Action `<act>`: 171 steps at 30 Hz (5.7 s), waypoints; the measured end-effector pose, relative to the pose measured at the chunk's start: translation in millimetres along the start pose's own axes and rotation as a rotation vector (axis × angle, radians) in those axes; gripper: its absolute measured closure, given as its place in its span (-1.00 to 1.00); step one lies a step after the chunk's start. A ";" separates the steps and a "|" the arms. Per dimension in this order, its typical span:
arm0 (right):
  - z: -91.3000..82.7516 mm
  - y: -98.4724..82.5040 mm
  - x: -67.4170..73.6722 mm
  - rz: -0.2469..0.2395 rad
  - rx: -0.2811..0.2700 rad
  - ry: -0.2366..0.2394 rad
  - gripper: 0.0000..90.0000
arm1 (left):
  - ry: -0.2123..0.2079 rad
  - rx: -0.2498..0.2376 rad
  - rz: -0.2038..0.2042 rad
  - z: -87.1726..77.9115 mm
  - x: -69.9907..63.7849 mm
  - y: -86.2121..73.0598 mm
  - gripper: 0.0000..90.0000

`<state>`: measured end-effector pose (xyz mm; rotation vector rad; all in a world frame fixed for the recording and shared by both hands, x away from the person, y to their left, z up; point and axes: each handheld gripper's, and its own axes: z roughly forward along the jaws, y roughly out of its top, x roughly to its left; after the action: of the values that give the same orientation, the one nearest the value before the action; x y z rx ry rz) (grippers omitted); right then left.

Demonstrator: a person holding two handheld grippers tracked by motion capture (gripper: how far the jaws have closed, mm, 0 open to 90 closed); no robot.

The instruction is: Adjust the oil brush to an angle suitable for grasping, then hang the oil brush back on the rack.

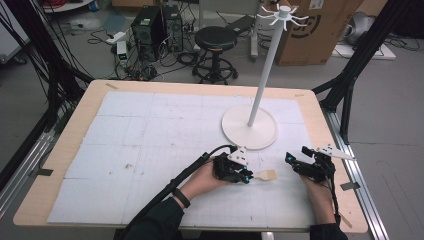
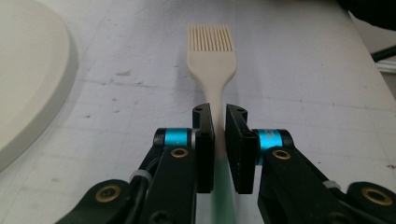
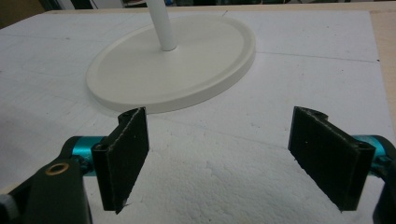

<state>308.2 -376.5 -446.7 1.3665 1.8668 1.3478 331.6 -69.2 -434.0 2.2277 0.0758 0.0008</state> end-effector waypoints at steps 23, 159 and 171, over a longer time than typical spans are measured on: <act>0.0 -0.2 0.8 -0.006 0.005 0.004 -0.56 | 0.139 -0.121 -0.028 -19.7 -3.8 9.3 -0.02; 26.7 -5.5 77.3 -0.549 0.335 0.580 0.63 | 0.771 -0.352 -0.484 -254.8 -6.8 -215.0 -0.42; 27.7 -2.7 77.2 -0.536 0.344 0.550 0.84 | 0.773 -0.348 -0.480 -254.4 -7.1 -214.6 -0.42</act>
<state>298.1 -295.0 -447.1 0.5540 2.6780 1.2216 305.9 262.5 -447.9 1.7017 0.9490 0.5660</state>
